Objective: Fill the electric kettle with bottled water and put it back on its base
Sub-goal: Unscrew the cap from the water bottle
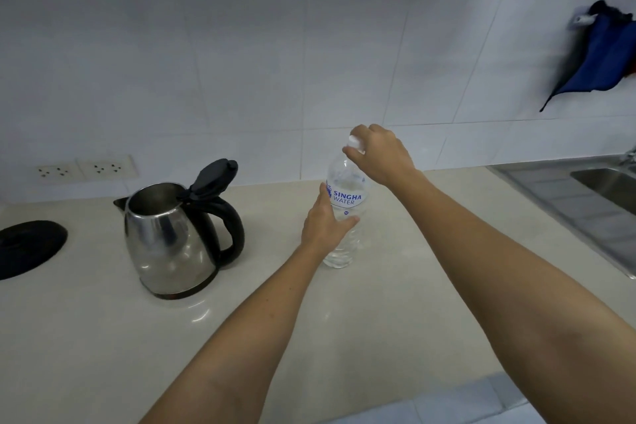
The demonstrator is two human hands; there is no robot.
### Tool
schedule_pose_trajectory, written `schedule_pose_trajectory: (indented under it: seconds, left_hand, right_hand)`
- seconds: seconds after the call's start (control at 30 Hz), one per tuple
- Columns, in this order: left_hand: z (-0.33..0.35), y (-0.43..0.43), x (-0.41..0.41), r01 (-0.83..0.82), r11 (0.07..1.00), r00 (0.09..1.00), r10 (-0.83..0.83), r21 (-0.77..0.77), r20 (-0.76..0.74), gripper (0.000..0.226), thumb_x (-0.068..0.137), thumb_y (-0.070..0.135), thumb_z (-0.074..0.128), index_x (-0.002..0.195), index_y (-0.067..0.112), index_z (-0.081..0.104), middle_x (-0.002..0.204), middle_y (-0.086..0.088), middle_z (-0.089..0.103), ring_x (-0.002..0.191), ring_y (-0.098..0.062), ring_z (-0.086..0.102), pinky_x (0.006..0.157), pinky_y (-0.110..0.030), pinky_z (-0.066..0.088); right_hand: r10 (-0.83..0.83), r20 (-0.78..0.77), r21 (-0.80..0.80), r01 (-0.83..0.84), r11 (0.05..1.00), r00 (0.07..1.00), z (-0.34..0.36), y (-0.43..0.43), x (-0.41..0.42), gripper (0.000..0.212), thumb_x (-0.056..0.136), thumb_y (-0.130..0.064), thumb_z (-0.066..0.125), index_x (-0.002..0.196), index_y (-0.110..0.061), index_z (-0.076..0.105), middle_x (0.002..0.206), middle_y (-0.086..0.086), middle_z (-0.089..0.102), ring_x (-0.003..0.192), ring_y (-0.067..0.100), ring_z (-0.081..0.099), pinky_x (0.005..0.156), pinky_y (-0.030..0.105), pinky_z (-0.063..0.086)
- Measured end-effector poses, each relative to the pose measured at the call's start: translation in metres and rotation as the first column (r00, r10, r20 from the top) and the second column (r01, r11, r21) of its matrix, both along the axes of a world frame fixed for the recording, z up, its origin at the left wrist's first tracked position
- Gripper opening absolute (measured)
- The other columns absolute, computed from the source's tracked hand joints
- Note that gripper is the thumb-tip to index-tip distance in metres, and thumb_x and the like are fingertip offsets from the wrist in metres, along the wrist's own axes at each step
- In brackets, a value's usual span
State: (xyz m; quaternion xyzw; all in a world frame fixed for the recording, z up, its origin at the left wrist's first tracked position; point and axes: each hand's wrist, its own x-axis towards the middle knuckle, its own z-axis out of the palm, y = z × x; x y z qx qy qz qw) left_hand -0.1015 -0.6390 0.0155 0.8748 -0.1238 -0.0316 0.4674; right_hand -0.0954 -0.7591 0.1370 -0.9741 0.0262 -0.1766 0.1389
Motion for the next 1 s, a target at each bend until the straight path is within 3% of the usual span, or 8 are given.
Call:
schedule_pose_trajectory:
  seconds: [0.17,0.3,0.47,0.67,0.8,0.9,1.0]
  left_hand:
    - [-0.011,-0.013,0.008,-0.083,0.989,0.997,0.080,-0.125,-0.022,0.089,0.073,0.040,0.078,0.144,0.018,0.029,0.133,0.001,0.055,0.122,-0.024,0.053,0.100,-0.040,0.046]
    - [-0.013,-0.015,0.012,-0.109,0.982,0.994,0.111,-0.157,0.004,0.077,0.073,0.036,0.080,0.135,0.016,0.039,0.125,-0.002,0.059,0.115,-0.023,0.056,0.094,-0.035,0.048]
    - [-0.016,-0.006,0.007,-0.077,0.986,0.995,0.085,-0.150,0.047,0.073,0.074,0.033,0.080,0.133,0.014,0.041,0.124,-0.002,0.059,0.112,-0.023,0.057,0.090,-0.033,0.048]
    - [-0.013,0.030,-0.021,-0.056,0.971,0.989,0.086,-0.231,0.118,0.068,0.071,0.034,0.081,0.127,0.021,0.046,0.116,0.007,0.062,0.106,-0.014,0.060,0.086,-0.027,0.048]
    - [-0.009,0.073,-0.049,-0.068,0.950,0.976,0.127,-0.303,0.180,0.067,0.068,0.042,0.079,0.125,0.029,0.045,0.116,0.012,0.058,0.106,-0.007,0.059,0.089,-0.032,0.052]
    - [-0.011,0.116,-0.077,-0.051,0.911,0.980,0.124,-0.409,0.154,0.075,0.068,0.043,0.081,0.131,0.036,0.040,0.127,0.016,0.054,0.118,-0.001,0.054,0.099,-0.032,0.049]
    - [-0.017,0.165,-0.107,-0.077,0.898,0.984,0.139,-0.434,0.112,0.101,0.060,0.042,0.088,0.141,0.038,0.028,0.139,0.020,0.046,0.128,0.000,0.047,0.105,-0.027,0.041]
  right_hand:
    - [0.022,0.099,0.019,-0.024,1.000,0.995,-0.009,-0.004,0.004,0.039,0.093,-0.041,0.055,0.119,-0.013,0.058,0.110,0.008,0.060,0.098,0.028,0.058,0.070,0.029,0.037]
    - [0.018,0.129,0.062,-0.026,0.998,0.991,-0.013,-0.003,0.003,0.037,0.093,-0.041,0.054,0.116,-0.012,0.057,0.108,0.007,0.061,0.097,0.027,0.057,0.069,0.029,0.037]
    - [0.028,0.104,0.271,-0.056,0.961,0.994,-0.015,0.006,-0.003,0.029,0.088,-0.036,0.059,0.104,-0.012,0.055,0.088,0.001,0.059,0.081,0.024,0.056,0.066,0.028,0.039]
    - [0.087,0.140,0.312,-0.127,0.941,0.986,-0.007,0.034,-0.023,0.024,0.085,-0.036,0.063,0.094,-0.016,0.053,0.079,-0.003,0.058,0.074,0.021,0.055,0.063,0.031,0.043]
    - [0.191,0.165,0.346,-0.238,0.907,0.968,0.012,0.078,-0.046,0.023,0.082,-0.031,0.067,0.085,-0.016,0.049,0.075,-0.004,0.057,0.070,0.017,0.053,0.062,0.032,0.043]
    - [0.219,0.201,0.371,-0.282,0.885,0.955,0.023,0.126,-0.063,0.024,0.081,-0.030,0.067,0.080,-0.016,0.048,0.069,-0.008,0.053,0.066,0.014,0.051,0.058,0.028,0.041]
    - [0.197,0.231,0.425,-0.281,0.860,0.953,0.028,0.182,-0.079,0.024,0.079,-0.028,0.067,0.077,-0.016,0.047,0.064,-0.011,0.053,0.058,0.003,0.052,0.053,0.022,0.039]
